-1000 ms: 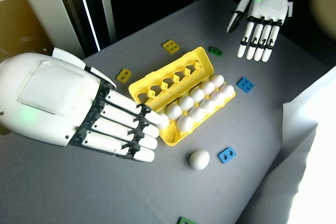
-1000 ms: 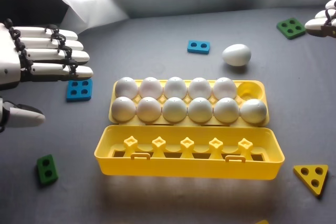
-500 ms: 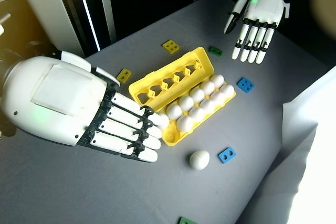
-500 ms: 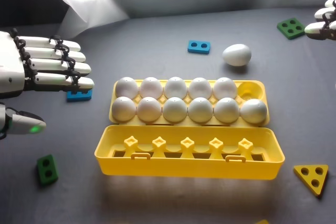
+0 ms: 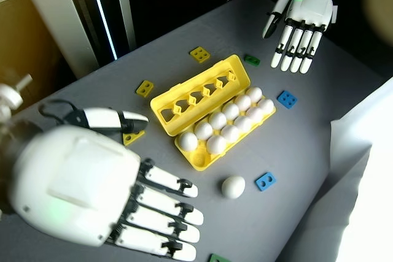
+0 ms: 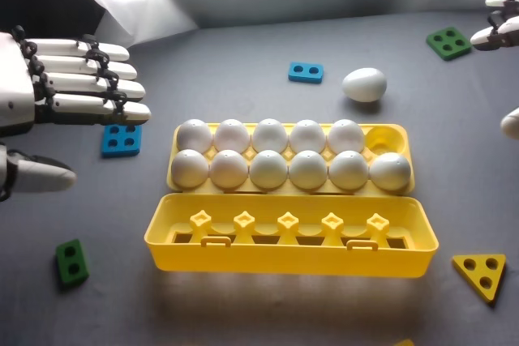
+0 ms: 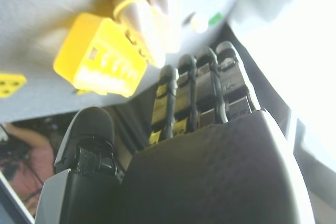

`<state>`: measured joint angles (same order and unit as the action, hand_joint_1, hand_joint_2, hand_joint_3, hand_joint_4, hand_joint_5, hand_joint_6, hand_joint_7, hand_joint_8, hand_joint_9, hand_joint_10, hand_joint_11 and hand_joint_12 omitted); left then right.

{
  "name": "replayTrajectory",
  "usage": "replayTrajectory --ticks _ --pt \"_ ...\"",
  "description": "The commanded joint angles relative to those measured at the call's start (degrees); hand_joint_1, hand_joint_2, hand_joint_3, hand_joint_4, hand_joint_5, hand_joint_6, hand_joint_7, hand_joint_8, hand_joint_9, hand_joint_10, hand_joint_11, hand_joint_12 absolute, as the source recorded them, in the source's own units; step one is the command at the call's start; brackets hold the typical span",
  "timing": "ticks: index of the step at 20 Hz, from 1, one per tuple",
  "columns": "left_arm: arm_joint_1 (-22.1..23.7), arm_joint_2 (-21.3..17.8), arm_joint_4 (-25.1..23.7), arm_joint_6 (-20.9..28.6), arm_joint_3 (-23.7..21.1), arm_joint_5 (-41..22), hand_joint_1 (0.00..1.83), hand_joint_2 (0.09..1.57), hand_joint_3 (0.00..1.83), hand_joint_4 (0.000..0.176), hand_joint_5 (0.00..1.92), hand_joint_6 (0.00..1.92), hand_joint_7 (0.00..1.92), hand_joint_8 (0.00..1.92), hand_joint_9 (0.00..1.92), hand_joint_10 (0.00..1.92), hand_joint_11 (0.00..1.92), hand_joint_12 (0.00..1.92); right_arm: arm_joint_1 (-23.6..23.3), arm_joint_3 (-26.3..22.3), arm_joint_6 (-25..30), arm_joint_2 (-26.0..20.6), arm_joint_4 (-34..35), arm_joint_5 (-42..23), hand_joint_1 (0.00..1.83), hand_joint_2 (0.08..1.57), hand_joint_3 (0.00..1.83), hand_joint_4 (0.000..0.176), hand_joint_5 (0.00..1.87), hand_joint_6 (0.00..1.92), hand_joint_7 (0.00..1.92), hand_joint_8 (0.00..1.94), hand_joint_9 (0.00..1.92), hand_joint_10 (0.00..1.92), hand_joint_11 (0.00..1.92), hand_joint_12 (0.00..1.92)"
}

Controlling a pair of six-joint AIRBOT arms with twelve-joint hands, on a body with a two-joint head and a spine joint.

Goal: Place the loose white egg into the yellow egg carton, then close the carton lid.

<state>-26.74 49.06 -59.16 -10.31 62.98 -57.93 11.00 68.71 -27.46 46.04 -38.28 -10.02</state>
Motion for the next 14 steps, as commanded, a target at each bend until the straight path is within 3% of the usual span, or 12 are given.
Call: replayTrajectory --ticks 1,4,6,7,9,12,14 --pt "0.9 -1.1 1.7 0.4 0.4 -4.5 0.00 1.46 0.02 0.000 0.13 0.00 0.11 0.00 0.06 0.00 0.02 0.01 -0.8 1.2 -0.1 0.2 0.2 -6.7 0.15 0.77 0.00 0.108 0.35 0.03 0.00 0.00 0.00 0.00 0.00 0.00" --pt "1.6 -1.1 -1.4 -0.4 0.8 -4.4 0.00 1.46 0.01 0.000 0.17 0.01 0.17 0.01 0.11 0.01 0.04 0.02 -1.3 4.9 -3.8 4.4 -0.4 -8.8 0.19 0.75 0.00 0.125 0.42 0.02 0.00 0.00 0.00 0.00 0.00 0.00" --pt "2.3 -0.7 -1.4 2.1 1.8 -4.1 0.00 1.45 0.00 0.000 0.18 0.01 0.18 0.01 0.12 0.01 0.04 0.03 -2.0 7.5 -4.2 6.9 -0.4 -9.1 0.32 0.76 0.00 0.117 0.39 0.00 0.00 0.00 0.00 0.00 0.00 0.00" --pt "2.6 -0.4 -1.7 4.3 2.3 -4.1 0.00 1.45 0.00 0.000 0.16 0.00 0.16 0.00 0.11 0.00 0.04 0.03 -2.2 8.3 -4.2 7.6 -0.4 -9.2 0.43 0.77 0.00 0.124 0.40 0.00 0.00 0.00 0.00 0.00 0.00 0.00" --pt "3.4 0.3 -4.7 9.2 3.7 -4.1 0.00 1.44 0.00 0.000 0.11 0.00 0.10 0.00 0.06 0.00 0.01 0.01 -2.3 11.2 -4.2 10.2 -0.3 -10.4 0.60 0.77 0.00 0.119 0.46 0.03 0.00 0.00 0.00 0.00 0.00 0.00" --pt "3.6 0.4 -9.5 10.2 3.9 -4.6 0.00 1.44 0.00 0.000 0.18 0.01 0.19 0.01 0.15 0.01 0.06 0.05 -2.3 13.8 -4.2 13.2 -0.1 -10.7 0.75 0.80 0.01 0.118 0.53 0.03 0.00 0.00 0.00 0.00 0.00 0.00" --pt "3.7 0.4 -11.7 12.0 4.0 -7.2 0.00 1.44 0.00 0.000 0.13 0.00 0.13 0.00 0.09 0.00 0.01 0.01 -2.7 14.7 -4.2 14.6 -0.1 -10.7 0.81 0.79 0.00 0.118 0.59 0.02 0.00 0.00 0.00 0.00 0.00 0.00"
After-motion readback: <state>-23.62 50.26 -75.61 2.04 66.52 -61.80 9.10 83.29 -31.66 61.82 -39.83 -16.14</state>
